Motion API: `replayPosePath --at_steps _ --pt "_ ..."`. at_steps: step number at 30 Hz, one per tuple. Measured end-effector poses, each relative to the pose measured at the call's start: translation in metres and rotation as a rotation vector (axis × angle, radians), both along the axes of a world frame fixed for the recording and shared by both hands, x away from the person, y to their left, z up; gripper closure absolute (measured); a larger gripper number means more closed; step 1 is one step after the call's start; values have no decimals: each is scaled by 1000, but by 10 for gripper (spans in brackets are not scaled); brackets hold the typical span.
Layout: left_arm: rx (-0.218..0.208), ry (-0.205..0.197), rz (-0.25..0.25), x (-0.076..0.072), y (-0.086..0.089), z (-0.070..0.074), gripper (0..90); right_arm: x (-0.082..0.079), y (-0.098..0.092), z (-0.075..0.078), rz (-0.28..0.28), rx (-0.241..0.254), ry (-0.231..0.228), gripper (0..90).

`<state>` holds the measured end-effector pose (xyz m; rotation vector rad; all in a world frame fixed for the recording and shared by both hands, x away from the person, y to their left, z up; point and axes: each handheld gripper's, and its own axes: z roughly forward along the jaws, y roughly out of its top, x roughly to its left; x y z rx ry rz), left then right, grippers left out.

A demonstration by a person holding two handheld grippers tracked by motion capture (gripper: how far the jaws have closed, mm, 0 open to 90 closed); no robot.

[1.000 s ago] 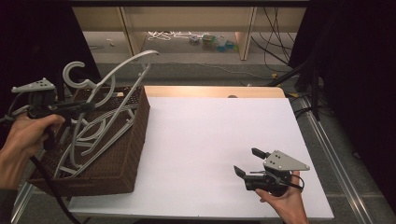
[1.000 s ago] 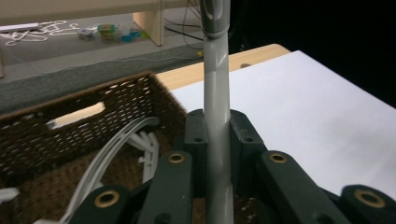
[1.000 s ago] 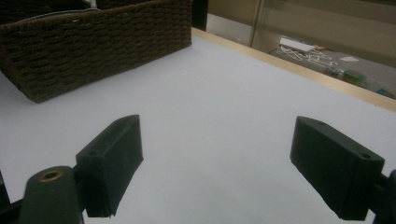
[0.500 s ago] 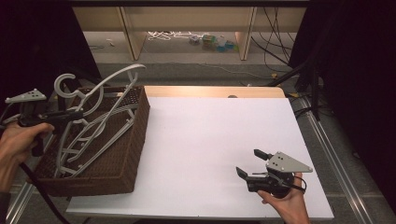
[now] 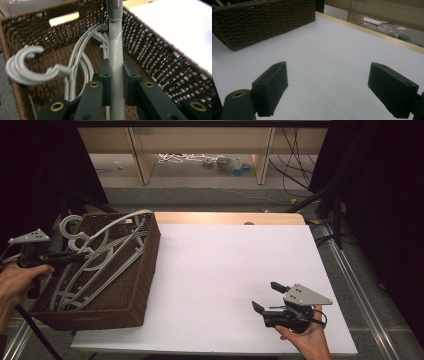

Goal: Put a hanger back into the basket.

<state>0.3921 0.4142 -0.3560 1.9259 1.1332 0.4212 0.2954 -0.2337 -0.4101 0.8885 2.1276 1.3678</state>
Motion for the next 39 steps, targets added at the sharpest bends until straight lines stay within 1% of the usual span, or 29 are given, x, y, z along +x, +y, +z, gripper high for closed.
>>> replayPosePath --at_steps 1,3,4,5,6,7,9,11,12,13,14,15,16,17,19,20,21,22,23,25,29,31,32,33,34,35,36,38,39 --pt "27 21 4 0 4 -5 794 0 0 0 3 -4 7 171" --pt "11 37 25 0 5 -9 794 -1 -1 0 1 -14 16 170" --pt "2 44 33 1 6 -11 794 0 -1 -1 3 -3 13 170" --pt "1 51 41 3 6 -13 794 0 -1 -1 2 -5 12 169" --pt "1 51 41 3 6 -13 794 0 -1 -1 2 -5 12 169" --pt "15 66 46 6 7 -14 794 0 -1 -1 1 -7 15 169" --pt "26 83 50 9 7 -17 794 0 -2 -1 -1 -3 13 169" --pt "30 102 37 11 5 -21 794 0 -2 -1 4 -4 19 169" --pt "44 114 25 12 4 -22 793 -1 -3 0 -3 -8 22 169" --pt "52 121 15 13 1 -24 793 0 -2 -2 2 9 6 169" --pt "53 126 9 14 -2 -26 793 -1 -3 0 -4 -13 20 169" --pt "54 129 9 15 -3 -27 792 0 -2 -2 3 8 5 169" --pt "72 142 4 16 -5 -28 792 1 -2 -2 4 10 6 169" --pt "77 146 7 18 -7 -30 791 0 -3 -1 4 -3 18 169" --pt "110 160 -2 21 -8 -31 790 -1 -2 -1 3 -6 15 169" --pt "110 160 -2 21 -8 -31 788 -1 -2 -1 3 -6 15 169" --pt "106 166 42 22 -8 -33 786 -1 -3 0 -1 -12 28 169" --pt "105 170 46 23 -7 -33 785 0 -3 -1 2 -1 16 169" --pt "108 173 49 23 -6 -34 783 0 -3 -1 6 -3 18 169" --pt "141 183 76 23 -4 -36 765 0 -3 -1 6 -7 18 169" --pt "152 198 134 26 -2 -41 721 0 -3 -1 1 -9 23 166" --pt "159 198 145 26 -2 -42 712 0 -3 -1 3 -10 16 166" --pt "158 202 161 27 -2 -42 687 0 -3 -2 -1 -7 17 166" --pt "160 193 220 26 -1 -43 646 0 -3 -2 -1 -2 36 166" --pt "157 198 246 26 0 -43 601 1 -3 -2 -6 -5 19 166" --pt "147 206 260 26 2 -43 578 1 -3 -2 -4 -6 22 166" --pt "134 204 273 26 3 -42 558 1 -3 -2 -5 -6 18 166" --pt "139 184 301 23 6 -37 522 1 -3 -2 0 -7 23 166" --pt "135 170 318 22 5 -36 495 1 -3 -2 -1 -6 24 166"
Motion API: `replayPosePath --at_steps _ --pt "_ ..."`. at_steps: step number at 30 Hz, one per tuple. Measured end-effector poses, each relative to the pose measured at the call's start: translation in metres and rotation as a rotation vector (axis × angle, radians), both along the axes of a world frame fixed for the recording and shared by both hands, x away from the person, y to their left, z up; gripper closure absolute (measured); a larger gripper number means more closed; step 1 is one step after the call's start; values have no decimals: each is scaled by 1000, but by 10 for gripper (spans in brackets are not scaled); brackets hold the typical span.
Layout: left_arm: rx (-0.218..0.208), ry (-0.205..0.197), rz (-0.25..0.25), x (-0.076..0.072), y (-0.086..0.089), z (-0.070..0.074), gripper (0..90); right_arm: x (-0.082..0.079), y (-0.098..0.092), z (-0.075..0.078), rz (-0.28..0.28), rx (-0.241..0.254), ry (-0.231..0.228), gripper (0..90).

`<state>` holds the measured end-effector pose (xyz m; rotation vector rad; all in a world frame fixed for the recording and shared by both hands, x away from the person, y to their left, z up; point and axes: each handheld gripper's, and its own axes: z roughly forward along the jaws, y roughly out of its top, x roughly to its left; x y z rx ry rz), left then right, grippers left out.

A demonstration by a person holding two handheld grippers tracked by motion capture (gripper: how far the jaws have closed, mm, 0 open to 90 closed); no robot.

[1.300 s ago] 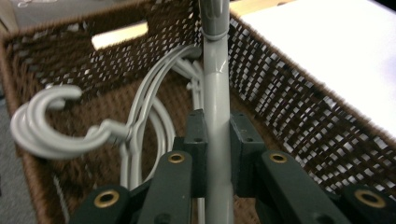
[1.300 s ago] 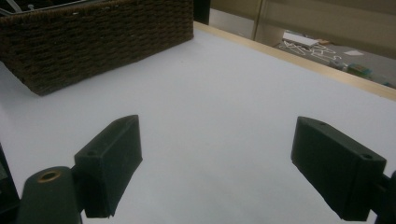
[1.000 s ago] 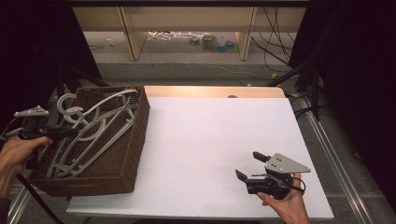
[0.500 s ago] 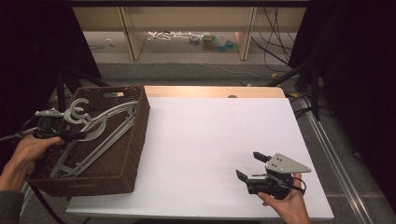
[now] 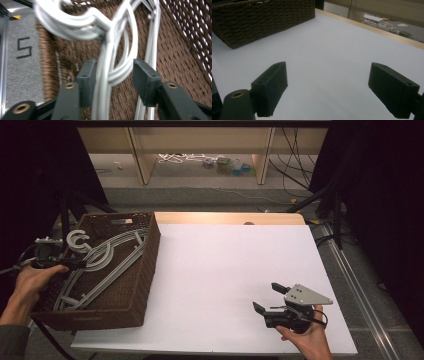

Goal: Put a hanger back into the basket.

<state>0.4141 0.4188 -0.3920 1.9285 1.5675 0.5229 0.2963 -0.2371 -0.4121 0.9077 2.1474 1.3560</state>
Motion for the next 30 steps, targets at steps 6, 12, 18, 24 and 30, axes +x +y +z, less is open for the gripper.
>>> replayPosePath --at_steps 6,12,18,24,30 --pt "-12 -113 74 -15 -9 15 385 -1 1 0 -14 1 9 163" --pt "-66 -231 121 -35 -16 28 340 0 1 -1 -22 3 -18 163" --pt "-103 -317 67 -56 -42 47 304 0 2 -1 -28 15 -30 163" --pt "-146 -401 -18 -77 -88 53 274 0 2 -1 -32 21 -33 163" --pt "-204 -457 -91 -87 -126 53 247 0 1 0 -43 40 -41 163"
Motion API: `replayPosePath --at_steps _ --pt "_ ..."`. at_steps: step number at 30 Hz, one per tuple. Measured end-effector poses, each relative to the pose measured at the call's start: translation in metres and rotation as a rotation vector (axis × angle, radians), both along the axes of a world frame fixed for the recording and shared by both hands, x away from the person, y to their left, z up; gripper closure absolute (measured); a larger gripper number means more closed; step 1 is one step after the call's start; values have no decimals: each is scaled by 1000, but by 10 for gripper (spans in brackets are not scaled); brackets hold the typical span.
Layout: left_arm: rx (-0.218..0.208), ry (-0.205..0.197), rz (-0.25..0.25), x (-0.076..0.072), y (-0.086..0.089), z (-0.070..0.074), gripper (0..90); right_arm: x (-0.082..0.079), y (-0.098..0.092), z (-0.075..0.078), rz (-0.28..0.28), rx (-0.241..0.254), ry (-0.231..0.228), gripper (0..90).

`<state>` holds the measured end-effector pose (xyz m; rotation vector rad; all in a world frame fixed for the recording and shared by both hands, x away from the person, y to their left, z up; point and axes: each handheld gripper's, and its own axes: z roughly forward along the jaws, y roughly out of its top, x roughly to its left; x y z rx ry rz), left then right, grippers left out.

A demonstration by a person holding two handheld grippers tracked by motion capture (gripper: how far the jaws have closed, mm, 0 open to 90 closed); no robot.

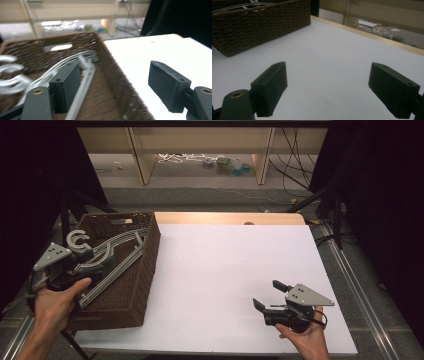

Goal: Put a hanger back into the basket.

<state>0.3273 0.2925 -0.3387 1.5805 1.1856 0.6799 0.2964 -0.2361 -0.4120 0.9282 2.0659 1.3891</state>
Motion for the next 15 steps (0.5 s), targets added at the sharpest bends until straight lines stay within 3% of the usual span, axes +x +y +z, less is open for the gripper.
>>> replayPosePath --at_steps 3,8,10,15 --pt "-15 -36 -31 -2 -17 -1 242 0 0 0 0 14 9 163" --pt "-45 -56 -79 -5 -34 -5 239 -1 -1 0 -6 27 14 163" --pt "-61 -73 -101 -8 -46 -10 238 -1 -1 0 -12 30 -10 163" --pt "-89 -91 -148 -14 -65 -21 237 0 -2 -3 -21 41 -14 163"
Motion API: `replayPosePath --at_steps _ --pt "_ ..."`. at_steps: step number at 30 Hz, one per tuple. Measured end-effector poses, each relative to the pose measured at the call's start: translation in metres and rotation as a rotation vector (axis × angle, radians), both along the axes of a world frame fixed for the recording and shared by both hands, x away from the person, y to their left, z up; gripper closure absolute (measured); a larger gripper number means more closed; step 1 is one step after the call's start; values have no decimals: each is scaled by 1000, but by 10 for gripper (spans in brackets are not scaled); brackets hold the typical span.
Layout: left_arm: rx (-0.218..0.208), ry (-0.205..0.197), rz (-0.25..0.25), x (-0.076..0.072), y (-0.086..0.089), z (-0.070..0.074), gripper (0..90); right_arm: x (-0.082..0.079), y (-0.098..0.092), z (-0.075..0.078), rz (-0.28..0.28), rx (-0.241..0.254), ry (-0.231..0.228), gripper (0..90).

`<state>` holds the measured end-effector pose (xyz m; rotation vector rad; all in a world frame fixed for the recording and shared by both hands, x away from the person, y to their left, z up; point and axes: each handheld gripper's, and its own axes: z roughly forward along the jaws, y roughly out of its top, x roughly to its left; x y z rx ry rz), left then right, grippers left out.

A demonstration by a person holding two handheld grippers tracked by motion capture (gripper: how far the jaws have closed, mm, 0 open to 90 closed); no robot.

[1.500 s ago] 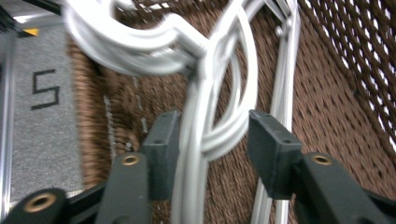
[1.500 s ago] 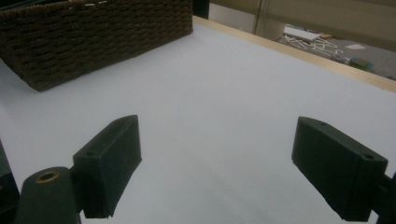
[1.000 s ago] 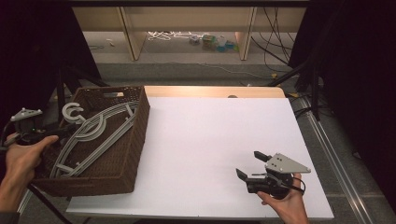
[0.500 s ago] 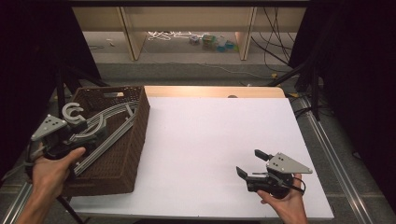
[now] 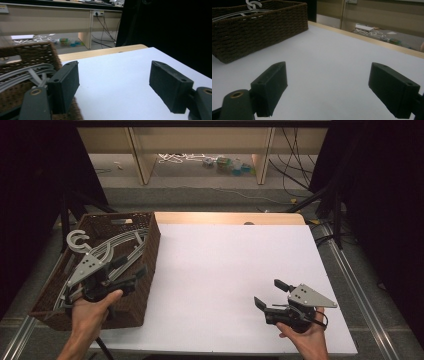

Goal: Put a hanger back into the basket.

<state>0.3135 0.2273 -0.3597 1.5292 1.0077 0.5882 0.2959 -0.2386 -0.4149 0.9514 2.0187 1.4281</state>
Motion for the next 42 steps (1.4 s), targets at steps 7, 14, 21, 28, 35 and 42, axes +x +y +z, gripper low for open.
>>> replayPosePath --at_steps 7,14,21,28,35,42 --pt "31 -21 -74 -7 -22 -16 225 -1 -1 0 -14 16 -28 163" --pt "38 -20 -85 -10 -29 -37 210 -2 1 0 -6 18 -32 163" --pt "55 -64 -85 -16 -32 -52 205 -5 1 0 -16 28 -36 164" --pt "87 -82 -108 -27 -36 -66 194 -10 5 -3 -25 42 -48 163" --pt "92 -80 -107 -30 -37 -69 190 -20 4 -9 -19 54 -34 163" --pt "81 -65 -105 -28 -36 -70 189 -21 7 -13 -10 62 -28 162"
